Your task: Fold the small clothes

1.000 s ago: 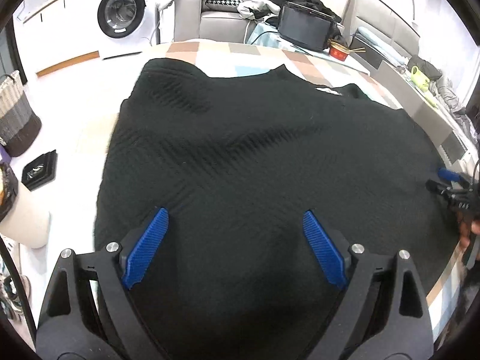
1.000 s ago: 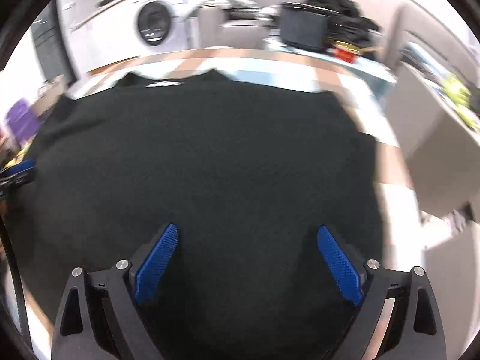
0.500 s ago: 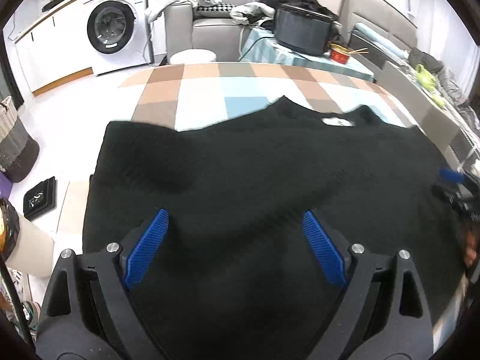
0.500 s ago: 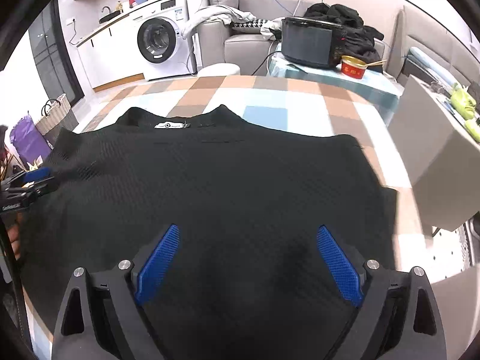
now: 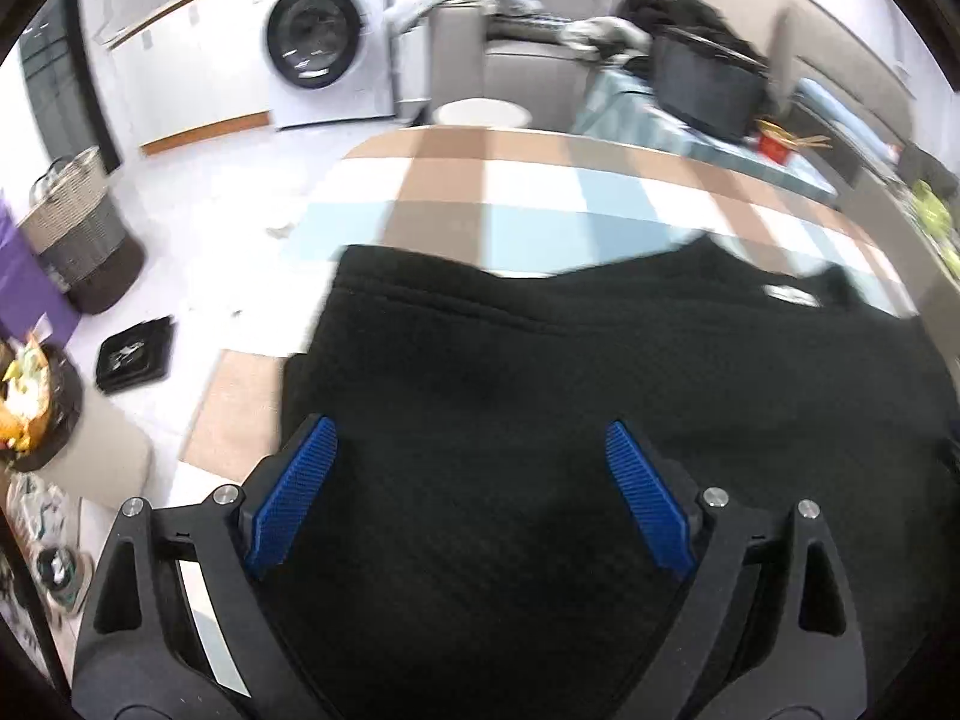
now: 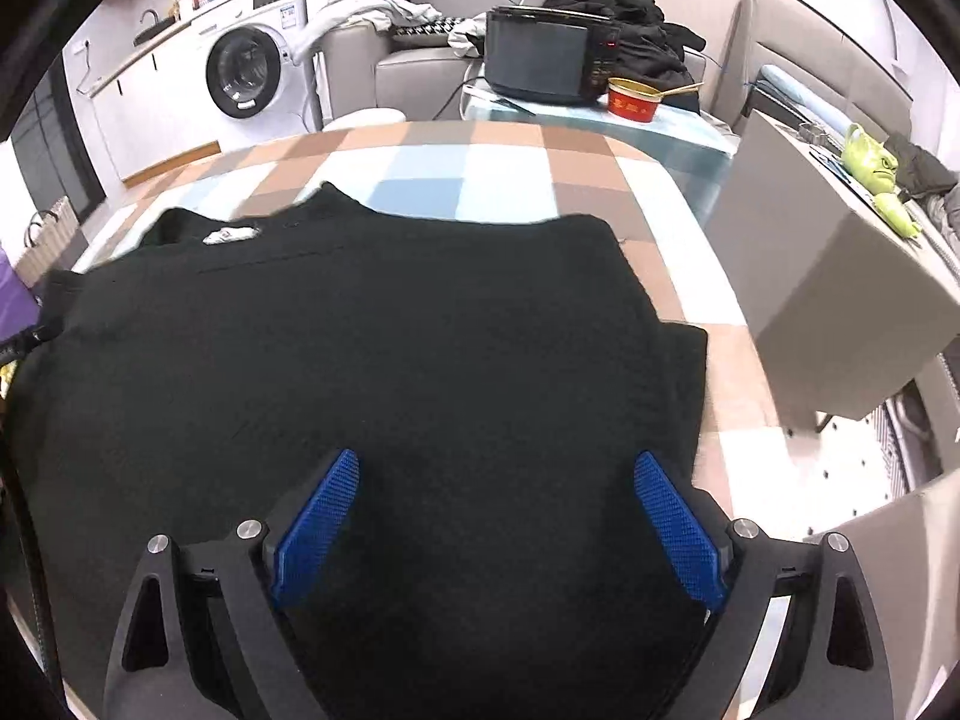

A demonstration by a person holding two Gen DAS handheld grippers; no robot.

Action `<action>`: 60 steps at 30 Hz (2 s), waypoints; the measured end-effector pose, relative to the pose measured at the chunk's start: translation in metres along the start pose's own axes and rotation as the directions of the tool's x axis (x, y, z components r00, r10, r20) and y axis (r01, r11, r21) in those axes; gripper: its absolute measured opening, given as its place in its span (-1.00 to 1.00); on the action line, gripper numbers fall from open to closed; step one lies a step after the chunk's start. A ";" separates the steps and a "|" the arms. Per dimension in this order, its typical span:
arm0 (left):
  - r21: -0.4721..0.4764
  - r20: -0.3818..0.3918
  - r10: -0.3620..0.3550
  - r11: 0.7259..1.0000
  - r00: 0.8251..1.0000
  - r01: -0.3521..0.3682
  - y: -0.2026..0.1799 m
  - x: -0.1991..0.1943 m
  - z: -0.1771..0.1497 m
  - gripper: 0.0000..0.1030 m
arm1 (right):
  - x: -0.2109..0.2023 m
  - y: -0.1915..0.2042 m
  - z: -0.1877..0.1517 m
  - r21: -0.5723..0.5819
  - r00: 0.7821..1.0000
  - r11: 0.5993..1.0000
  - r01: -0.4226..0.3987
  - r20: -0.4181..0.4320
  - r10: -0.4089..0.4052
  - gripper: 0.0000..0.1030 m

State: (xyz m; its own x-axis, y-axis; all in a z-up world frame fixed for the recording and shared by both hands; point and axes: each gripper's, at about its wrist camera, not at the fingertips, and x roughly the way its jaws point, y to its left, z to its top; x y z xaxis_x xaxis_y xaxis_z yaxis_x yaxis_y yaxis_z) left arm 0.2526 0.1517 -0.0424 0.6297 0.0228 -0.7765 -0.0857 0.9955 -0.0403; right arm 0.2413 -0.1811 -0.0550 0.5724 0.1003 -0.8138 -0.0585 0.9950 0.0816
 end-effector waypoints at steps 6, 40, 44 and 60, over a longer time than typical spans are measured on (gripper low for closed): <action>0.123 -0.032 -0.162 0.979 0.986 0.165 -0.064 -0.004 -0.015 0.76 | 0.009 0.021 0.014 -0.009 0.997 0.997 -0.071 0.020 0.072 0.84; -0.236 -0.119 -0.013 0.972 0.993 -0.015 0.053 -0.155 -0.196 0.80 | -0.103 -0.051 -0.128 0.149 1.000 0.989 -0.011 0.010 0.010 0.86; -0.362 -0.118 -0.105 0.930 0.987 0.056 0.069 -0.175 -0.214 0.52 | -0.124 -0.030 -0.123 0.119 0.991 0.987 -0.108 0.097 0.097 0.86; -0.380 0.008 -0.002 0.925 1.000 0.005 0.035 -0.132 -0.170 -0.72 | -0.111 0.015 -0.119 0.103 0.962 0.959 -0.265 0.091 0.256 0.86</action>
State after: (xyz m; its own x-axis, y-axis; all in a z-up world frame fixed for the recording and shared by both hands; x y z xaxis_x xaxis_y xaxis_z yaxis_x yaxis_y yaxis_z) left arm 0.0347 0.1676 -0.0481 0.6359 0.0210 -0.7714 -0.3697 0.8858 -0.2806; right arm 0.0798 -0.1777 -0.0323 0.6104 0.3514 -0.7099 -0.1232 0.9274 0.3532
